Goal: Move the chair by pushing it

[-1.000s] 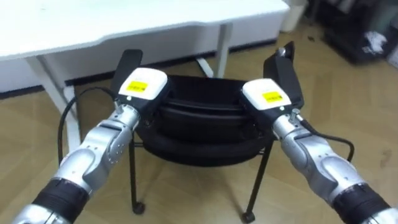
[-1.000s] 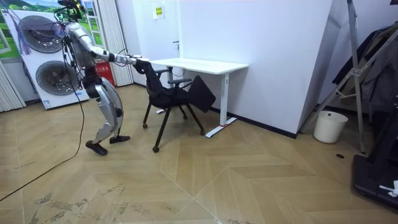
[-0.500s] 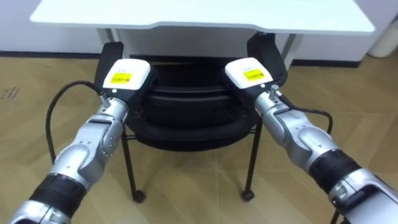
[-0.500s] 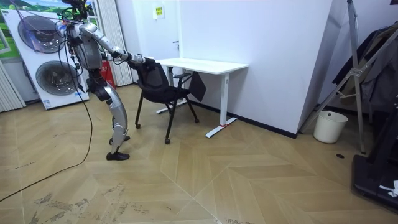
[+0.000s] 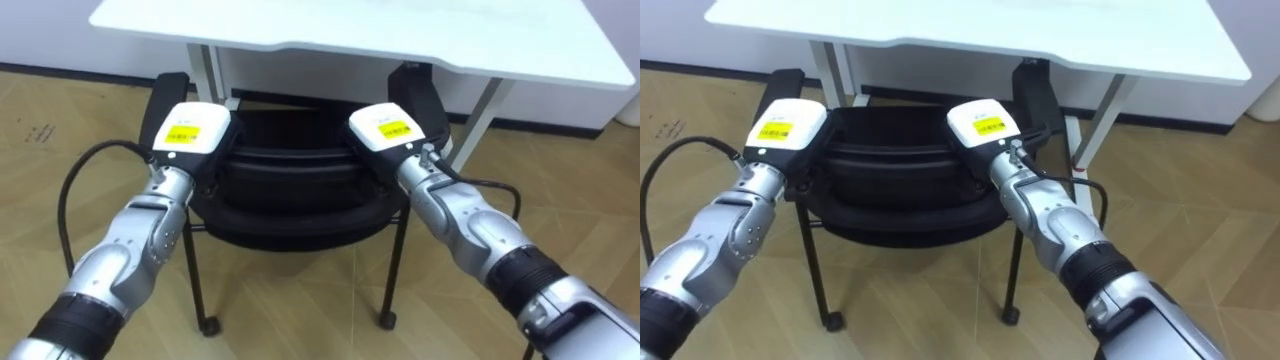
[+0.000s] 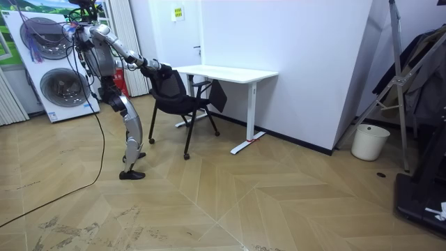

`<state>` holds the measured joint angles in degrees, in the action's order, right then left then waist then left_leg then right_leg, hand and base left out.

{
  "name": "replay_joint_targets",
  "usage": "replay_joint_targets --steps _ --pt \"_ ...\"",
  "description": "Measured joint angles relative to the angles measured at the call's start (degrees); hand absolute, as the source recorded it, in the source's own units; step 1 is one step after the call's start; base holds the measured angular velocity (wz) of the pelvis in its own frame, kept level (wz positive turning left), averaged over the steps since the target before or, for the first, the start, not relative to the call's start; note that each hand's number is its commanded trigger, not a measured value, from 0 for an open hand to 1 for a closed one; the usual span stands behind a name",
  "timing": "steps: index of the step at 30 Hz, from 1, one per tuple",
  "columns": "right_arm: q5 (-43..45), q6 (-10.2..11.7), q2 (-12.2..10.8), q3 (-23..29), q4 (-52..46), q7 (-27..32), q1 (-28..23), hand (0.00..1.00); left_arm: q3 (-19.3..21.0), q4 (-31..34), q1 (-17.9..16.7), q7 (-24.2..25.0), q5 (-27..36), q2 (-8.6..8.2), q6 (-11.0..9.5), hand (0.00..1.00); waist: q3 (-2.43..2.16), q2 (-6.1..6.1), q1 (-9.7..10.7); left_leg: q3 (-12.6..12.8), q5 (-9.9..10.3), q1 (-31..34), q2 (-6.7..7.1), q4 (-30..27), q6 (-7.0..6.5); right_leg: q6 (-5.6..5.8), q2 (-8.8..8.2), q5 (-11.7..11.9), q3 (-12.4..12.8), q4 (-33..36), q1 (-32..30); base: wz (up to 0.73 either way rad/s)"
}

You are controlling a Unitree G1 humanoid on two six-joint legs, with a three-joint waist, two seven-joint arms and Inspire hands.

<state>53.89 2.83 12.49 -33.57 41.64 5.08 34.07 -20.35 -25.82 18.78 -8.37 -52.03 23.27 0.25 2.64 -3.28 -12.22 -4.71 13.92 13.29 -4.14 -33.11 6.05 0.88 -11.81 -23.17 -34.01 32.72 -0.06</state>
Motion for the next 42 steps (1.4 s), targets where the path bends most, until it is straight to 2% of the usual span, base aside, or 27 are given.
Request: replay_joint_targets --steps 6,8,11,13,15,19,22,24,27,28,30,31,32,33,34,37,42 --pt "0.5 0.8 0.0 -0.4 0.0 -0.8 -0.2 1.00 -0.1 0.5 -1.8 0.0 0.8 -0.16 0.6 1.00 -0.38 1.27 1.5 0.8 -0.2 -1.5 -0.01 1.6 -0.39 0.17 0.10 0.3 0.1 -1.1 1.1 0.02" --pt "0.5 1.0 0.3 -0.3 -0.1 -0.8 -0.6 1.00 -0.1 1.0 -2.5 0.0 0.7 -0.73 1.2 1.00 -0.43 1.41 1.8 1.1 -0.2 -2.0 0.08 1.8 -0.40 0.29 0.25 0.2 1.1 -1.3 1.3 0.02" --pt "0.5 1.4 0.9 -0.3 -0.4 -1.0 -1.1 1.00 0.0 1.3 -3.4 0.0 0.7 -1.75 1.9 1.00 -0.89 2.17 2.2 1.6 -0.3 -2.1 -0.05 1.6 -0.41 0.32 0.54 0.2 2.2 -1.5 1.3 0.00" --pt "0.4 1.4 1.6 -0.3 -1.7 -1.2 -2.2 1.00 -0.2 1.8 -4.2 0.0 0.6 -2.17 2.1 1.00 -0.94 2.27 2.2 2.8 -0.3 -2.6 -0.31 1.6 -0.47 0.18 0.95 -0.1 4.2 -1.4 1.4 -0.03" --pt "0.5 2.1 1.7 -0.3 -1.7 -1.5 -2.4 1.00 -0.1 2.8 -5.3 0.0 0.6 -2.15 2.3 1.00 -0.92 2.23 2.7 4.0 -0.3 -2.9 -0.62 0.9 -0.51 0.15 0.90 -0.5 4.7 -0.9 1.6 -0.05" --pt "0.8 2.9 1.6 1.0 -1.9 -1.7 -3.9 1.00 -0.3 3.6 -6.2 0.6 0.6 -2.31 2.7 1.00 -0.89 2.16 4.0 6.7 -0.4 -1.8 -2.29 -4.0 -0.63 -0.27 1.17 -2.0 4.3 0.4 2.9 0.04" --pt "0.8 3.3 1.6 1.9 -2.1 -2.2 -4.9 1.00 -0.6 3.8 -6.2 1.8 0.6 -2.35 3.0 1.00 -0.85 2.09 4.5 7.5 -0.4 -1.6 -3.53 -6.9 -0.65 -0.85 1.53 -3.0 4.4 1.2 4.1 0.02" --pt "0.8 3.4 2.4 2.9 -3.9 -2.5 -6.3 1.00 -1.1 4.8 -6.2 2.3 0.6 -2.32 3.3 1.00 -0.83 2.05 5.3 7.7 -0.4 -0.9 -4.24 -7.9 -0.65 -1.33 2.52 -3.3 4.9 1.2 4.2 0.21" --pt "0.9 3.6 3.5 3.6 -5.1 -3.2 -7.3 1.00 -2.0 5.3 -6.3 2.7 0.4 -2.73 3.5 1.00 -0.79 1.64 6.2 7.7 -0.6 -1.1 -4.33 -7.0 -1.04 -1.75 3.18 -3.3 6.1 1.4 4.0 0.10" --pt "0.9 3.8 3.9 3.7 -5.2 -3.2 -7.5 1.00 -2.2 5.4 -6.3 2.8 0.2 -3.08 3.6 1.00 -0.49 1.13 6.3 7.9 -0.8 -1.2 -4.34 -6.7 -1.29 -1.94 3.33 -3.2 6.8 1.3 3.8 0.00" --pt "0.9 4.3 4.7 4.5 -6.2 -3.3 -8.4 1.00 -2.4 5.8 -6.3 3.2 -0.1 -3.44 3.6 1.00 -0.61 1.30 6.8 8.2 -0.8 -1.1 -4.40 -6.5 -1.30 -2.11 3.91 -3.2 8.2 1.3 3.5 0.00" --pt "0.9 4.5 5.0 4.8 -6.8 -3.2 -9.1 1.00 -2.4 6.2 -6.3 3.8 -0.3 -3.50 3.6 1.00 -0.54 0.92 6.8 9.1 -0.8 -1.0 -4.60 -6.5 -1.34 -2.31 4.15 -3.2 9.3 1.4 3.1 0.00" --pt "0.9 4.7 5.0 5.2 -6.9 -3.1 -9.4 1.00 -2.4 6.4 -6.3 4.1 -0.5 -3.50 3.6 1.00 -0.64 1.08 6.8 9.4 -0.8 -1.0 -4.77 -6.6 -1.34 -2.36 4.25 -3.2 9.6 1.4 3.0 -0.10" --pt "1.2 4.8 4.9 5.6 -7.0 -2.8 -9.9 1.00 -2.3 6.7 -6.4 4.5 -0.9 -3.48 3.6 1.00 -0.50 0.66 6.8 9.4 -0.8 -1.1 -4.88 -6.7 -1.34 -2.46 4.35 -3.1 9.9 1.4 2.9 -0.11" --pt "1.4 4.8 4.8 5.7 -7.2 -2.6 -10.2 1.00 -2.1 6.9 -6.4 4.9 -1.5 -3.52 3.4 1.00 -0.80 0.90 6.8 9.4 -0.8 -1.1 -4.95 -6.7 -1.33 -2.55 4.45 -2.9 10.0 1.5 2.9 -0.08" --pt "1.4 4.9 4.8 5.9 -7.9 -2.1 -11.0 1.00 -1.7 7.3 -6.5 5.0 -2.1 -2.95 2.4 1.00 -0.76 0.02 6.8 9.4 -0.8 -0.8 -5.04 -6.6 -1.33 -2.76 4.61 -2.8 10.9 2.1 1.8 -0.08" --pt "0.3 5.4 4.9 5.9 -7.9 -1.9 -11.5 1.00 -1.5 7.2 -6.5 5.0 -2.1 -2.31 1.5 1.00 -0.80 -0.27 7.1 9.4 -0.8 -0.7 -5.07 -6.3 -1.34 -2.63 4.85 -2.1 12.2 2.2 0.9 -0.11"
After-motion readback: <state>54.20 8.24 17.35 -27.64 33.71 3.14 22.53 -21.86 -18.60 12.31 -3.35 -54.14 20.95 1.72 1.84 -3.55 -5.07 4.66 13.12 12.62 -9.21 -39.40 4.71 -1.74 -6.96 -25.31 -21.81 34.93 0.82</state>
